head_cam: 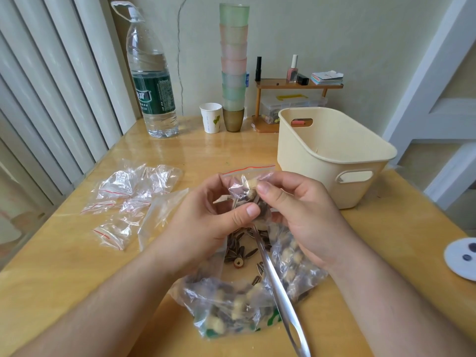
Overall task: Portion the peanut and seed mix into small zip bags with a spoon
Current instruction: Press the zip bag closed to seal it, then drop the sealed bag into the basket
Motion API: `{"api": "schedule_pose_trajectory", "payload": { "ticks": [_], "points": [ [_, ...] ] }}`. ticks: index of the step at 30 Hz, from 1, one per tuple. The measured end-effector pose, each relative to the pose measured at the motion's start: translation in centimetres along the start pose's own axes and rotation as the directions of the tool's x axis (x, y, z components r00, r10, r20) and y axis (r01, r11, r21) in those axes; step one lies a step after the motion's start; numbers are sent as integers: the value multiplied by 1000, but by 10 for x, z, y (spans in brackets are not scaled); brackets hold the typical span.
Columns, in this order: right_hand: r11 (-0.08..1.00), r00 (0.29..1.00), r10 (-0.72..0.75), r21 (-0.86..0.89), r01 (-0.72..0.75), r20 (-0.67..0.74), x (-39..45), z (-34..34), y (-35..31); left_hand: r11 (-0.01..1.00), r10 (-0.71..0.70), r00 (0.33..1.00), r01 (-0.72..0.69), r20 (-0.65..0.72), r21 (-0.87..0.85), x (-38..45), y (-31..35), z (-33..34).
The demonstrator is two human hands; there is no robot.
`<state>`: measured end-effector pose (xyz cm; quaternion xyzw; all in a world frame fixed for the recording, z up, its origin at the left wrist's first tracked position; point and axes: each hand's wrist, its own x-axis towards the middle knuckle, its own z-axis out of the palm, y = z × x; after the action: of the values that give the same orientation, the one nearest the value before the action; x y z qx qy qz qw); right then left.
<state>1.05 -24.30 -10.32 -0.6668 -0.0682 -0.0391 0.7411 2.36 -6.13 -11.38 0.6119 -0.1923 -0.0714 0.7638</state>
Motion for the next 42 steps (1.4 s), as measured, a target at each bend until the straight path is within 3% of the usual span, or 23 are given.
{"api": "schedule_pose_trajectory", "payload": {
  "ticks": [8, 14, 18, 22, 28, 30, 34, 39, 42],
  "points": [
    [991, 995, -98, -91, 98, 2, 0, -3, 3, 988, 85, 994, -74, -71, 136, 1, -2, -5],
    [971, 983, -176, -171, 166, -45, -1, -5, 4, 975, 37, 999, -45, 39, 220, -1, 11, 2],
    [989, 988, -145, 1, 145, -56, -1, -6, -4, 953, -52, 998, 38, 37, 299, 11, 24, 5],
    [963, 994, -105, 249, 100, 5, -1, -12, -15, 944, -27, 999, 16, 29, 329, 24, 43, 15],
    [924, 997, -72, 377, 63, 12, 4, -30, -32, 956, -167, 984, 146, 62, 254, 42, 65, 35],
    [928, 995, -99, 362, 91, 3, 6, -40, -46, 961, -215, 976, 215, -17, 174, 61, 63, 38],
    [953, 982, -178, 237, 189, -64, 12, -71, -77, 908, -277, 938, 326, -208, 264, 120, 46, 56],
    [971, 947, -235, -97, 219, -217, 34, -123, -104, 777, -465, 870, 489, -162, 396, 156, 34, 88],
    [960, 927, -251, -191, 203, -280, 51, -144, -117, 807, -449, 883, 466, -137, 363, 156, 26, 91]
  ]
}}
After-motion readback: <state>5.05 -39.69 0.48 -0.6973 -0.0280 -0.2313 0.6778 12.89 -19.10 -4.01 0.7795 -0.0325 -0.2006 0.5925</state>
